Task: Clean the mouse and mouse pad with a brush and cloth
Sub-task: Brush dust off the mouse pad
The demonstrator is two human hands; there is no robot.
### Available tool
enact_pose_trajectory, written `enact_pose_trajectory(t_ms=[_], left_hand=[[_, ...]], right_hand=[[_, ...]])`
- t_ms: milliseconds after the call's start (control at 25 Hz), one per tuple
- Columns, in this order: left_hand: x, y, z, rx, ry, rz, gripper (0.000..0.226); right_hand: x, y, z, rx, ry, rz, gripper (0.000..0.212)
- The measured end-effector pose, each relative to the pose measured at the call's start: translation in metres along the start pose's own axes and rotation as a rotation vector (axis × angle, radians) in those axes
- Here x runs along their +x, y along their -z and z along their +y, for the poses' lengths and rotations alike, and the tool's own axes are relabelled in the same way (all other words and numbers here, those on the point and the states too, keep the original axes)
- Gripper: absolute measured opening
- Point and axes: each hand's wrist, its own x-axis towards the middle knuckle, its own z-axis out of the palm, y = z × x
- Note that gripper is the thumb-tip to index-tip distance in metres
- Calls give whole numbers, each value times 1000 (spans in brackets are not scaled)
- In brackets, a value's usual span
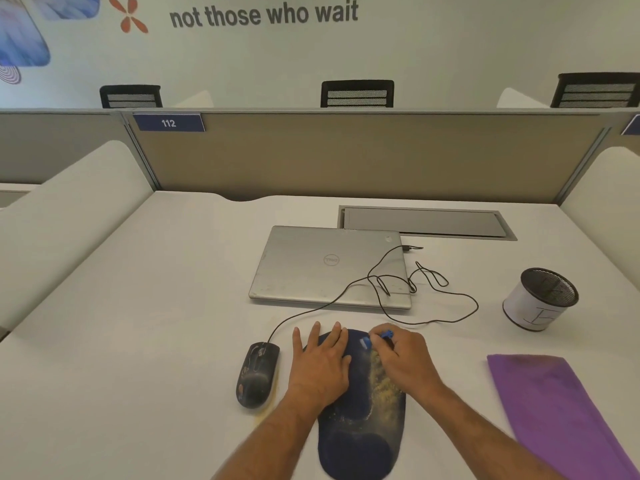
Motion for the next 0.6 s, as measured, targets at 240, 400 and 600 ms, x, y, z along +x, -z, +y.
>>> enact_pose_trajectory(t_ms=[240, 400, 600], left_hand=[[2, 2, -1, 12, -2, -27, 60], [3, 5, -1, 27, -12, -50, 60], [4, 8, -2, 39, -22, -76, 60]], right_hand=[[3, -2, 3, 27, -41, 47, 22], [5, -2, -2, -52, -69, 9, 28], [8, 0, -2, -20, -88, 21, 21]])
